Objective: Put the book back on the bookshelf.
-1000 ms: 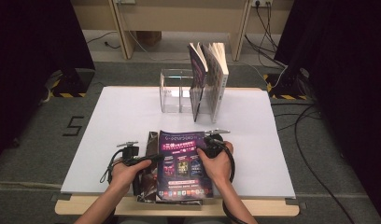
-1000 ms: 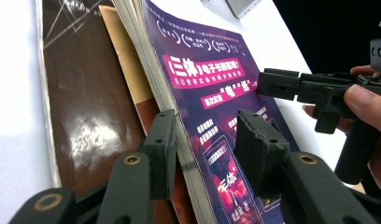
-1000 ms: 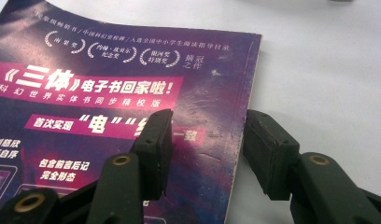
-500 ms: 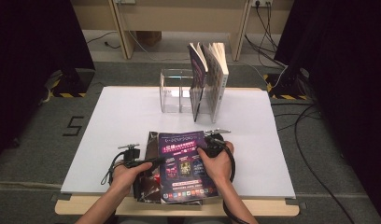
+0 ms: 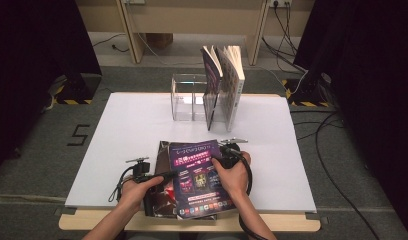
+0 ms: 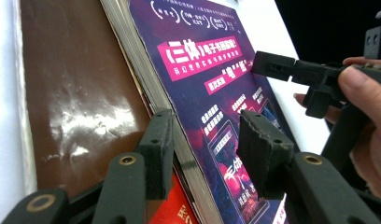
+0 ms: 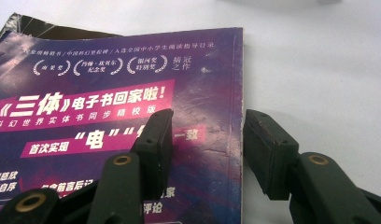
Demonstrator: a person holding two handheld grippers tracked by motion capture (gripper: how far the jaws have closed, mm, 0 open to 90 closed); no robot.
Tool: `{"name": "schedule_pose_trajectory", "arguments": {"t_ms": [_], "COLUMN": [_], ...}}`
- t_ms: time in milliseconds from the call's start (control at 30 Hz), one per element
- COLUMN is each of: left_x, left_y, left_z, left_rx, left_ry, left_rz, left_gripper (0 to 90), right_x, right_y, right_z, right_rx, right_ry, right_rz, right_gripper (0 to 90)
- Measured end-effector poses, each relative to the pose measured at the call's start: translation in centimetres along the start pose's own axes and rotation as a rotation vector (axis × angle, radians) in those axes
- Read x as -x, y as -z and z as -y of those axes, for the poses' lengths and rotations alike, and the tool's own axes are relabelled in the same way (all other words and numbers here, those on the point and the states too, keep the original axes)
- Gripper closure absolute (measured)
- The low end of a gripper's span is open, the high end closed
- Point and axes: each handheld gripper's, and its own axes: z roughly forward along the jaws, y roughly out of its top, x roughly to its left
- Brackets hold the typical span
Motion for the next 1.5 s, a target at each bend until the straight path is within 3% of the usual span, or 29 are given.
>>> {"name": "schedule_pose_trajectory", "arguments": {"t_ms": [300, 500, 800, 1200, 1300, 1500], "left_x": [0.0, 0.3, 1.1, 0.9, 0.9, 0.9], "left_y": [0.0, 0.0, 0.0, -0.7, -0.8, -1.1], "left_z": [0.7, 0.8, -0.5, -0.1, -0.1, -0.5], "left_rx": [-0.028, -0.027, 0.025, 0.017, 0.018, -0.002], "left_ry": [-0.015, -0.004, 0.043, 0.006, 0.022, 0.012], "left_rz": [-0.01, -0.017, 0.042, -0.008, -0.004, -0.004], "left_gripper": [53.3, 53.4, 57.9, 63.2, 66.7, 68.1], "right_x": [0.1, 0.0, -0.3, -0.2, -0.2, -0.2], "right_y": [0.2, 0.4, 0.5, 0.5, 0.5, 0.5], "right_z": [0.2, 0.3, 0.3, 0.3, 0.4, 0.3], "right_rx": [-0.005, -0.009, -0.01, -0.009, -0.007, -0.016], "right_ry": [0.005, -0.001, -0.006, -0.006, -0.006, -0.004], "right_rz": [-0.012, -0.005, 0.029, 0.025, 0.026, 0.027], "right_gripper": [53.2, 53.5, 53.7, 53.6, 53.6, 53.6]}}
